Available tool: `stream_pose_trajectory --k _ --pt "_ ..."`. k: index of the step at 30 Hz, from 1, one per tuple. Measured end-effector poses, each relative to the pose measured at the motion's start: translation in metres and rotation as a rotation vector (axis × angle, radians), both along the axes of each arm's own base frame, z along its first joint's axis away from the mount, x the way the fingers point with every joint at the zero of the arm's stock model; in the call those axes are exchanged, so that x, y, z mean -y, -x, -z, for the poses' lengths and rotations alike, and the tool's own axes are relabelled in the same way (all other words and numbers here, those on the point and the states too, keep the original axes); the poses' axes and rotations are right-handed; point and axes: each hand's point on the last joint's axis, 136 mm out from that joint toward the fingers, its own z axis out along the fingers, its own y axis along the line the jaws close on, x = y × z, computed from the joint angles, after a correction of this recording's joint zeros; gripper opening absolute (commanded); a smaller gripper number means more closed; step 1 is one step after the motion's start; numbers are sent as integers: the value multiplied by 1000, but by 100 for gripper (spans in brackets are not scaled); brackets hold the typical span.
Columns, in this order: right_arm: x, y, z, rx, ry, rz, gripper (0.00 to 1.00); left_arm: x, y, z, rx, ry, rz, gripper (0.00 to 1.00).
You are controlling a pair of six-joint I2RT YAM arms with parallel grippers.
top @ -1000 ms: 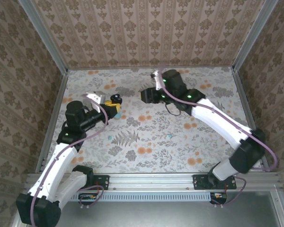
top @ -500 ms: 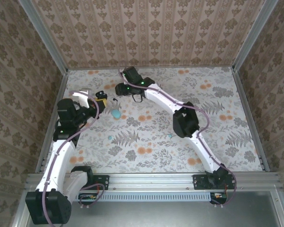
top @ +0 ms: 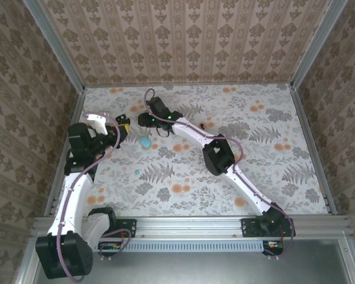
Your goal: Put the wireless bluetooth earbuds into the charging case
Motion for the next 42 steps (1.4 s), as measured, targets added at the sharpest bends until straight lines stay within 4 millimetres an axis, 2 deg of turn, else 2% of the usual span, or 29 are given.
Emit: stream_pose_trajectory --k 3,8,20,25,29,42 --pt "-8 5 4 4 -2 -7 44 0 1 -2 6 2 2 0" --pt "-15 8 -1 17 -11 -12 43 0 6 -10 35 3 6 0" --pt "-20 22 5 7 42 -21 36 1 15 -21 71 2 8 0" --pt "-26 33 9 29 98 -48 28 -1 20 -25 79 2 3 0" --pt "-29 40 11 57 145 -71 26 -1 21 -23 69 2 2 0" --pt "-12 54 13 42 265 -106 22 -2 23 -19 51 5 -4 0"
